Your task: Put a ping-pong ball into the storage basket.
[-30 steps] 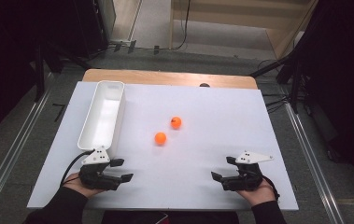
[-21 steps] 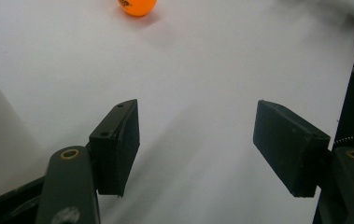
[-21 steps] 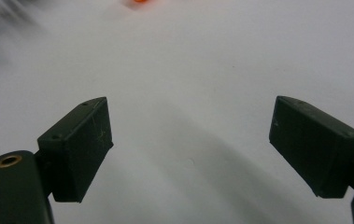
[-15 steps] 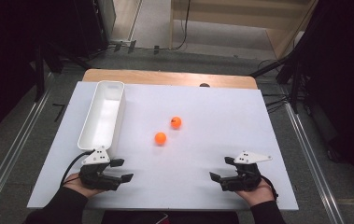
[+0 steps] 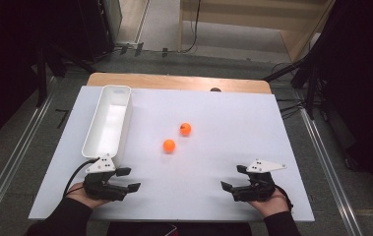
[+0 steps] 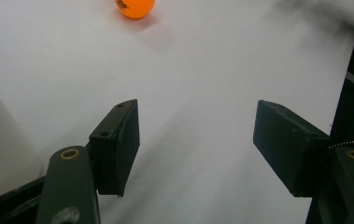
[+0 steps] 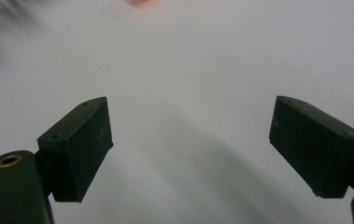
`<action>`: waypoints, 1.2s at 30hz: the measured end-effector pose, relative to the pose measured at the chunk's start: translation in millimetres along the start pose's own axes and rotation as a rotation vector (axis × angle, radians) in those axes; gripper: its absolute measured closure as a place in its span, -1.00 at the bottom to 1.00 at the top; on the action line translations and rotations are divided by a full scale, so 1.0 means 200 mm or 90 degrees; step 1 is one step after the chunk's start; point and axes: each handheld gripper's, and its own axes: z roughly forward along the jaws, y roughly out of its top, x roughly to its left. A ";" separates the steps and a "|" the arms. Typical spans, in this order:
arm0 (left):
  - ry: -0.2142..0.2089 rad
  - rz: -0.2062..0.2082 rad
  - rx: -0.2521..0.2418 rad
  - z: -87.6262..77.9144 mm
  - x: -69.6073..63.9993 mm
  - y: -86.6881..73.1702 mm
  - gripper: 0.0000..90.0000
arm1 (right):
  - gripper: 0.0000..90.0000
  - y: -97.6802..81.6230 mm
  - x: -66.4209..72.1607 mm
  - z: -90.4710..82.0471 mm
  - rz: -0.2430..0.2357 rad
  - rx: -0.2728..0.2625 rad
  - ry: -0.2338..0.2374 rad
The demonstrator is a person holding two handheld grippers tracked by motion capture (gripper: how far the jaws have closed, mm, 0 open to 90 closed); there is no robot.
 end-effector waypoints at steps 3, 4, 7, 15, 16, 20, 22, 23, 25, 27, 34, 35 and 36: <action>-0.002 -0.002 0.001 0.00 -0.01 0.01 -0.29 | -0.74 0.00 0.00 0.00 0.004 0.001 -0.002; -0.001 -0.001 0.003 0.00 -0.01 0.01 -0.29 | -0.74 0.00 0.00 0.00 0.005 0.001 -0.001; 0.000 0.001 -0.003 0.01 -0.02 0.02 -0.29 | -0.74 0.00 0.00 0.00 0.004 0.001 -0.004; 0.022 0.008 -0.004 0.03 -0.06 0.06 -0.29 | -0.74 0.00 -0.01 0.00 0.008 0.000 -0.005; 0.024 0.012 -0.004 0.04 -0.06 0.06 -0.29 | -0.74 0.00 -0.01 0.00 0.008 -0.001 -0.004; 0.026 0.016 -0.007 0.05 -0.08 0.08 -0.29 | -0.74 0.00 -0.01 0.00 0.008 -0.003 -0.005; 0.032 0.022 -0.004 0.06 -0.09 0.08 -0.29 | -0.74 0.00 -0.01 0.00 0.009 -0.003 -0.004; 0.035 0.024 -0.003 0.06 -0.09 0.08 -0.29 | -0.74 0.00 -0.01 0.00 0.009 -0.003 -0.003; 0.033 0.021 -0.005 0.07 -0.09 0.08 -0.29 | -0.74 0.00 -0.01 0.00 0.010 -0.003 -0.003; 0.031 0.021 -0.011 0.08 -0.09 0.09 -0.29 | -0.74 0.00 -0.01 0.00 0.010 -0.003 -0.005; 0.025 0.002 -0.011 0.11 -0.12 0.12 -0.29 | -0.74 0.00 -0.01 0.00 0.010 -0.003 -0.007; 0.029 0.005 -0.014 0.12 -0.12 0.13 -0.29 | -0.74 0.00 -0.01 0.00 0.012 -0.002 -0.007; 0.034 0.007 -0.016 0.12 -0.12 0.13 -0.29 | -0.74 0.00 -0.01 0.00 0.012 -0.002 -0.006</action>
